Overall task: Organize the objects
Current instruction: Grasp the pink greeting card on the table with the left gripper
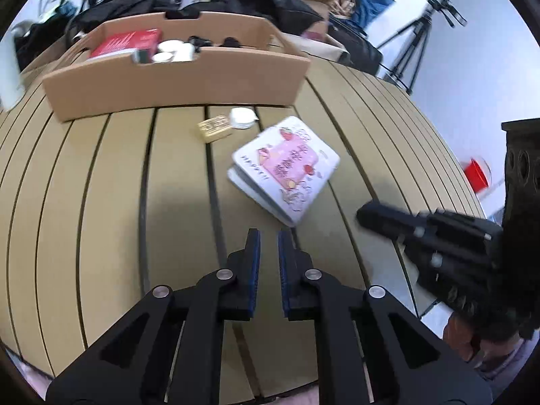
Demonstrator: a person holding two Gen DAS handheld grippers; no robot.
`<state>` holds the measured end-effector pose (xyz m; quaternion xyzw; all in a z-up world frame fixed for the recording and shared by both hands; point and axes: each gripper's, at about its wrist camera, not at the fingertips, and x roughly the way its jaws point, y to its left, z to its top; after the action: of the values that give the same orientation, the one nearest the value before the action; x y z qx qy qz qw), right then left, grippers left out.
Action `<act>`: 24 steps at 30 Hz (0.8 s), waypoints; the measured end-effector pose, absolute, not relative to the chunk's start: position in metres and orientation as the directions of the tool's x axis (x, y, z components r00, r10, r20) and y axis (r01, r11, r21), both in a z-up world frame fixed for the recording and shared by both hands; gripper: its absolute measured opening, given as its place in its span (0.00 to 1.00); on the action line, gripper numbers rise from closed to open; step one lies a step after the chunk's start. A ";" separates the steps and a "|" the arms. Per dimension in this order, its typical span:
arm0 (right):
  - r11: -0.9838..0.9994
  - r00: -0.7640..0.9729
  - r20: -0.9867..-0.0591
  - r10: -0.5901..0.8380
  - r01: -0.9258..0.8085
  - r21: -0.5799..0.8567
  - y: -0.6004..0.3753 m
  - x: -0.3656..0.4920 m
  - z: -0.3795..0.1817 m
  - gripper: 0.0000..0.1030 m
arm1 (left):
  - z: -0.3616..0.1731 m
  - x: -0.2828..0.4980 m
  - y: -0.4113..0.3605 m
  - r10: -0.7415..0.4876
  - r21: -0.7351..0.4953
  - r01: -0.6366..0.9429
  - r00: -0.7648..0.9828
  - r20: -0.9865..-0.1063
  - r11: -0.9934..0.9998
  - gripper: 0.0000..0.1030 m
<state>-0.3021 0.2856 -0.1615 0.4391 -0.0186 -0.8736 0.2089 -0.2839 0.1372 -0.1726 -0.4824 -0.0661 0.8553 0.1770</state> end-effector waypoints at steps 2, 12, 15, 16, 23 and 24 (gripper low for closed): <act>-0.927 -0.532 -0.772 -0.347 0.318 0.198 0.291 -0.316 -0.162 0.07 | -0.174 -0.290 0.136 0.362 -0.291 -0.219 -0.474 -0.803 -0.931 0.14; -0.923 -0.479 -0.813 -0.332 0.341 0.176 0.290 -0.399 -0.181 0.22 | -0.184 -0.348 0.130 0.334 -0.331 -0.105 -0.529 -0.780 -0.938 0.45; -0.925 -0.483 -0.802 -0.351 0.312 0.217 0.298 -0.392 -0.184 0.31 | -0.191 -0.361 0.124 0.354 -0.362 -0.090 -0.517 -0.779 -0.928 0.45; -0.929 -0.484 -0.803 -0.347 0.297 0.223 0.300 -0.390 -0.186 0.32 | -0.194 -0.363 0.123 0.368 -0.377 -0.091 -0.510 -0.778 -0.922 0.45; -0.897 -0.477 -0.762 -0.438 0.182 0.402 0.319 -0.386 -0.200 0.40 | -0.201 -0.360 0.130 0.421 -0.415 -0.133 -0.507 -0.752 -0.900 0.24; -0.893 -0.487 -0.751 -0.446 0.181 0.412 0.319 -0.385 -0.201 0.40 | -0.200 -0.360 0.130 0.427 -0.419 -0.138 -0.506 -0.750 -0.898 0.19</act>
<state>-0.3845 0.3192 -0.2008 0.4716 -0.1404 -0.8509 0.1840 -0.3604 0.1303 -0.1997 -0.4688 -0.1543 0.8539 0.1654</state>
